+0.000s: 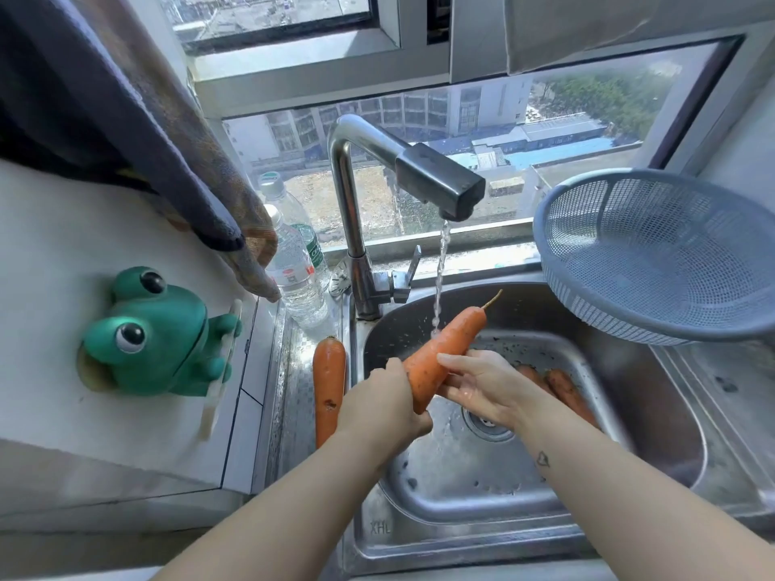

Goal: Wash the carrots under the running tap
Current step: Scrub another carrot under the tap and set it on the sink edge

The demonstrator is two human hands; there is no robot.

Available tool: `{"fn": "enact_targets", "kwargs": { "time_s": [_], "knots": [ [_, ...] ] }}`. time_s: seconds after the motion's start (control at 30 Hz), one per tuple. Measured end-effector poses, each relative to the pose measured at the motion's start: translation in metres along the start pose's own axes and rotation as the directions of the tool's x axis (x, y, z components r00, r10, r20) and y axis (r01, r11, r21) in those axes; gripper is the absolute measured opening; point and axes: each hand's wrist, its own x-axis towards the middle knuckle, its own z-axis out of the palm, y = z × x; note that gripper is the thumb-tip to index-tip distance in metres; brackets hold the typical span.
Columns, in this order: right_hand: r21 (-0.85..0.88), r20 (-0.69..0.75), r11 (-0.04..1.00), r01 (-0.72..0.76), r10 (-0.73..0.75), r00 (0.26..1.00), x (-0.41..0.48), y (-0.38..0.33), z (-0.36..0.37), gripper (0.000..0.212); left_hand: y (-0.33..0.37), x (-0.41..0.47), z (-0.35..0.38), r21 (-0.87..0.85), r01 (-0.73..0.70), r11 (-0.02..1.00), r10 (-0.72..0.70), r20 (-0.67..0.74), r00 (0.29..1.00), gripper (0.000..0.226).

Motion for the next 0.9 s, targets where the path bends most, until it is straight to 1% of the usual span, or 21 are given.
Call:
{"fn": "enact_targets", "kwargs": {
  "time_s": [0.07,0.13,0.2,0.33,0.43,0.53,0.6,0.67,0.73,0.77,0.8,0.83,0.9],
  "knots": [
    [0.009,-0.101,1.000,0.013,-0.012,0.995,0.003,0.004,0.008,0.025,0.004,-0.002,0.000,0.052,-0.019,0.998,0.020,-0.007,1.000,0.039],
    [0.013,-0.168,1.000,0.019,-0.017,0.986,0.007,0.007,0.013,0.022,0.006,-0.002,-0.001,0.089,-0.035,0.995,0.037,-0.015,0.999,0.039],
    [-0.013,-0.187,1.000,0.020,-0.022,0.982,0.008,0.011,0.013,0.025,0.004,-0.001,-0.002,0.079,-0.031,0.996,0.032,-0.009,0.999,0.038],
    [-0.072,-0.172,0.997,0.012,-0.024,0.985,0.007,0.017,0.009,0.035,0.000,-0.003,-0.001,0.051,-0.006,0.999,0.005,0.017,1.000,0.038],
    [-0.120,-0.236,0.993,0.022,-0.050,0.970,0.008,0.016,0.011,0.047,0.004,-0.004,-0.001,0.062,-0.014,0.998,0.013,0.019,1.000,0.038],
    [-0.176,-0.319,0.984,-0.008,-0.050,0.947,0.008,0.016,0.014,0.040,0.008,-0.003,-0.001,0.094,-0.039,0.995,0.038,0.011,0.999,0.038],
    [-0.151,-0.308,0.988,-0.024,-0.024,0.951,0.008,0.015,0.013,0.041,0.007,-0.002,-0.003,0.105,-0.038,0.994,0.036,0.021,0.999,0.038],
    [-0.094,-0.217,0.995,-0.031,0.010,0.976,0.006,0.014,0.009,0.040,0.004,-0.001,-0.004,0.083,-0.018,0.996,0.015,0.034,0.999,0.038],
    [-0.041,-0.103,0.999,-0.028,0.024,0.994,0.001,0.010,0.006,0.033,0.000,0.000,-0.004,0.037,0.009,0.999,-0.011,0.048,0.999,0.037],
    [-0.023,-0.071,1.000,-0.021,0.020,0.997,0.000,0.009,0.004,0.030,-0.001,0.000,-0.004,0.023,0.013,1.000,-0.015,0.052,0.999,0.037],
    [-0.024,-0.068,1.000,-0.015,0.013,0.998,0.000,0.009,0.004,0.030,0.000,-0.001,-0.004,0.017,0.011,1.000,-0.012,0.050,0.999,0.037],
    [-0.052,-0.098,0.999,-0.011,0.006,0.995,0.001,0.009,0.006,0.031,0.002,-0.001,-0.003,0.018,0.003,1.000,-0.003,0.042,0.999,0.038],
    [-0.148,-0.235,0.989,-0.022,-0.013,0.972,0.005,0.012,0.010,0.037,0.005,-0.003,-0.001,0.033,-0.018,0.999,0.018,0.025,1.000,0.039]
  ]
}}
